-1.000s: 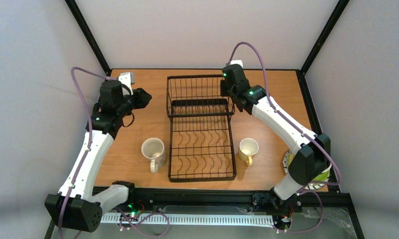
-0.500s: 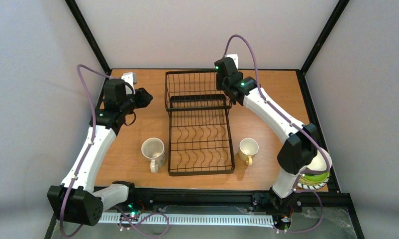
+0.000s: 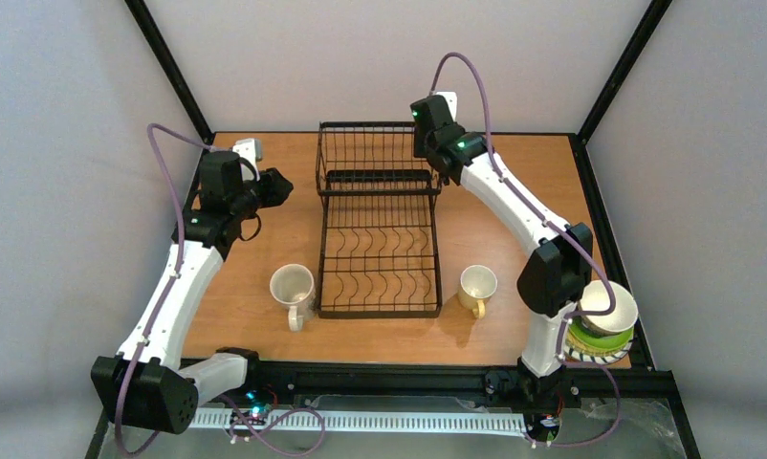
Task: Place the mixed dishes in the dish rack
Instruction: Move the dish rack to the center of the board.
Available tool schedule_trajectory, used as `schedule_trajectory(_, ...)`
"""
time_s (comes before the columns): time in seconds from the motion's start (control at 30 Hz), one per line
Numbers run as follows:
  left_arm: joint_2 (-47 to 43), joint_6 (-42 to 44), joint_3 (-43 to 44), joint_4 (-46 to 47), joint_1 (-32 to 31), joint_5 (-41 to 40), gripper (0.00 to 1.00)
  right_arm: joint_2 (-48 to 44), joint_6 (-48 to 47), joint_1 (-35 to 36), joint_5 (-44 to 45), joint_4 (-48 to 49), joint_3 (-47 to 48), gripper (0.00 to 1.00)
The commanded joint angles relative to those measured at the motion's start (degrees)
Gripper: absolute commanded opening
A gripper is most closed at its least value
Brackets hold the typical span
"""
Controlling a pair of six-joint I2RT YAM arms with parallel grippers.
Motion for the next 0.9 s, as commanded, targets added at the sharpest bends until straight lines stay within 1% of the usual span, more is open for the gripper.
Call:
schedule_trajectory(0.0, -0.61, -0.07, 0.86, 1.15, -0.29, 0.16, 1.0, 2.99, 5.51, -4.68, -2.02, 2.74, 0.63, 0.02)
schedule_trajectory(0.3, -0.1, -0.84, -1.15, 2.55, -0.29, 0.29, 1.0, 7.91, 0.93, -8.41, -4.68, 4.6, 5.95, 0.02)
schedule_trajectory(0.57, 1.56, -1.51, -1.78, 4.28, -0.29, 0.53, 1.0, 14.0, -3.1, -9.01, -7.9, 5.13, 13.13, 0.02)
schedule_trajectory(0.87, 4.01, -2.26, -2.65, 7.08, -0.29, 1.3, 1.0, 17.98, -8.02, -9.02, -11.8, 5.84, 18.04, 0.02)
